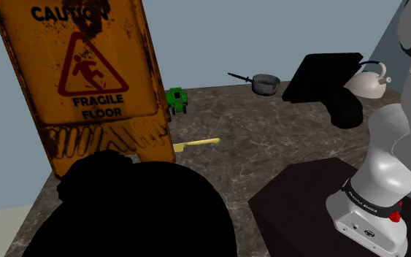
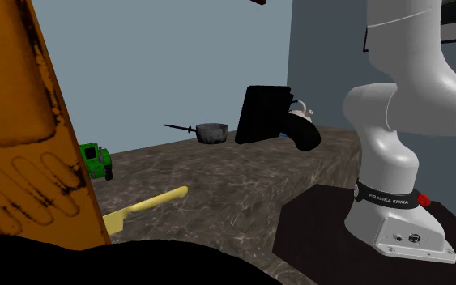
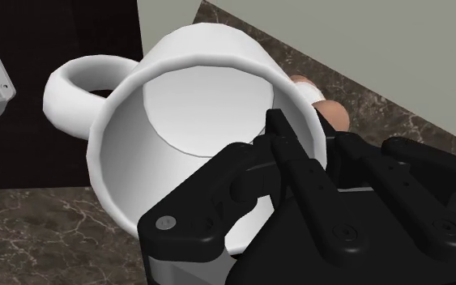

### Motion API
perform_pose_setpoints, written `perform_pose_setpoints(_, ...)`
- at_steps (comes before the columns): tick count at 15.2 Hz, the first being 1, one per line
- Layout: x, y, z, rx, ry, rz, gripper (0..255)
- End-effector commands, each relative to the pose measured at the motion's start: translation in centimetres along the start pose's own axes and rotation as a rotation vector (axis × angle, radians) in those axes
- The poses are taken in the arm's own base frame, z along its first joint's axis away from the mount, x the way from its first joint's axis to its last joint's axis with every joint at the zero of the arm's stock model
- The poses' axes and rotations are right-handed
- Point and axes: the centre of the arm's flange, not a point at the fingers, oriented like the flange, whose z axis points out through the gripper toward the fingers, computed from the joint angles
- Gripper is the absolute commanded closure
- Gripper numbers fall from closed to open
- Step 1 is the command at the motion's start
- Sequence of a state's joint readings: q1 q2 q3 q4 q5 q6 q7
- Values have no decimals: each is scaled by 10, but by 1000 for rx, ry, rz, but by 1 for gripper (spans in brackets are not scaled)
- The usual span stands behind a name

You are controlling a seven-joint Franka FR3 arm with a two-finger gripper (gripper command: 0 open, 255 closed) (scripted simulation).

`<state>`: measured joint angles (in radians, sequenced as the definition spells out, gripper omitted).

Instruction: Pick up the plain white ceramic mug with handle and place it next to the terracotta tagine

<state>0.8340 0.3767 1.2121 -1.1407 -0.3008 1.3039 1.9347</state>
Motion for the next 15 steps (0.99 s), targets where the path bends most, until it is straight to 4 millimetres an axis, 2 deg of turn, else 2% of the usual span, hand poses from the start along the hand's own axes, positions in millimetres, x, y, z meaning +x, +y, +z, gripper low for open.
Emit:
perform_pose_setpoints(1,0,-1,10,1,-1,0,255)
perform_pose_setpoints(15,5,-2,84,1,-1,0,255)
